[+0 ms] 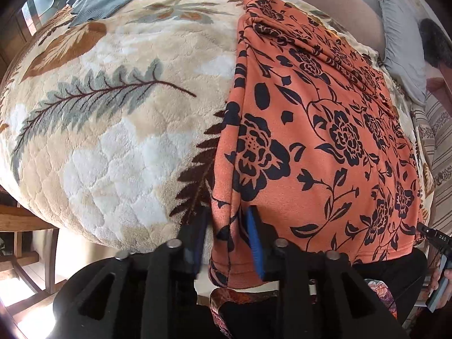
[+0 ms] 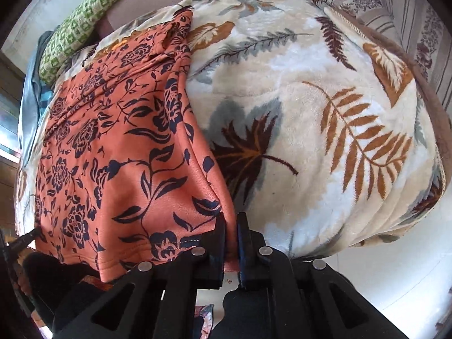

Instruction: Fold small clothes

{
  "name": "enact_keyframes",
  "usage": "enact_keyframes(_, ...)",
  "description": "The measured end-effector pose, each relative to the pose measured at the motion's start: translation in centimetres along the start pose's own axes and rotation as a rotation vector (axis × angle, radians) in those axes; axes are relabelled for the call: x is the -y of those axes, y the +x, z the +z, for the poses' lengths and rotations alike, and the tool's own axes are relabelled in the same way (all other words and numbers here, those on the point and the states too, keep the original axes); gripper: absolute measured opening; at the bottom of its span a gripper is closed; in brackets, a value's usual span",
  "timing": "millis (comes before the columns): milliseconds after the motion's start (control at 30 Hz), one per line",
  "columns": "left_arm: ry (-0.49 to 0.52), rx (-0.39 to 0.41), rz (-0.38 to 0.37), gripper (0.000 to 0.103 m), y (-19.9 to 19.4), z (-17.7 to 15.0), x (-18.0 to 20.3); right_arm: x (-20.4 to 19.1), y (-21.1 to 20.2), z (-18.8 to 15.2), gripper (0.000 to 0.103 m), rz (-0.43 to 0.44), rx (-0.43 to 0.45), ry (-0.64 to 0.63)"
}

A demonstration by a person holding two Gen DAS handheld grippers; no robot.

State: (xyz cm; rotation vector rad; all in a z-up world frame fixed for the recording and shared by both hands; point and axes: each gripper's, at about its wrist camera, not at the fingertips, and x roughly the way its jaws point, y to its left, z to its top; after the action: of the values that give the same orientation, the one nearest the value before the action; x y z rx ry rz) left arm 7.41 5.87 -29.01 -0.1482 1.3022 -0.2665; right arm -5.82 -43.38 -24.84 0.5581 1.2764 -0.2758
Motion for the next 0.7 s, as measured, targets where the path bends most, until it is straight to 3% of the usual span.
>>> enact_keyframes(33,-0.007,0.002,-0.001,0.059,0.0,0.0,0.0,0.2,0.4,0.0,0.009,0.064,-0.03,0.02)
enact_keyframes(67,-0.013,0.011,-0.006,0.063,0.0,0.0,0.1,0.1,0.5,-0.4,0.009,0.105,-0.044,0.034)
enact_keyframes(200,-0.024,-0.014,-0.04,0.064,0.7,-0.4,0.7,-0.4,0.9,-0.6,0.009,0.094,-0.037,0.013)
enact_keyframes(300,0.016,0.008,-0.025,0.063,0.6,-0.8,1.7,-1.2,2.4,-0.5,0.009,0.085,-0.067,-0.001)
enact_keyframes(333,0.03,0.02,-0.019,0.061,0.6,-0.8,1.9,-1.3,2.8,-0.6,0.009,0.078,-0.071,-0.002)
enact_keyframes(400,0.028,0.037,0.012,0.04,0.5,-0.7,1.8,-1.3,3.3,-0.8,0.011,0.079,-0.063,-0.001)
enact_keyframes(467,0.018,0.047,-0.022,0.011,0.1,-0.4,1.2,-0.9,3.0,-0.9,0.011,0.1,-0.037,0.01)
enact_keyframes(533,0.016,0.051,-0.051,0.009,-0.3,-0.2,0.9,-0.6,2.2,-0.8,0.008,0.126,-0.012,0.018)
enact_keyframes(700,0.014,0.086,-0.14,0.008,-2.2,0.9,0.7,0.3,-1.4,0.9,0.007,0.32,0.05,0.08)
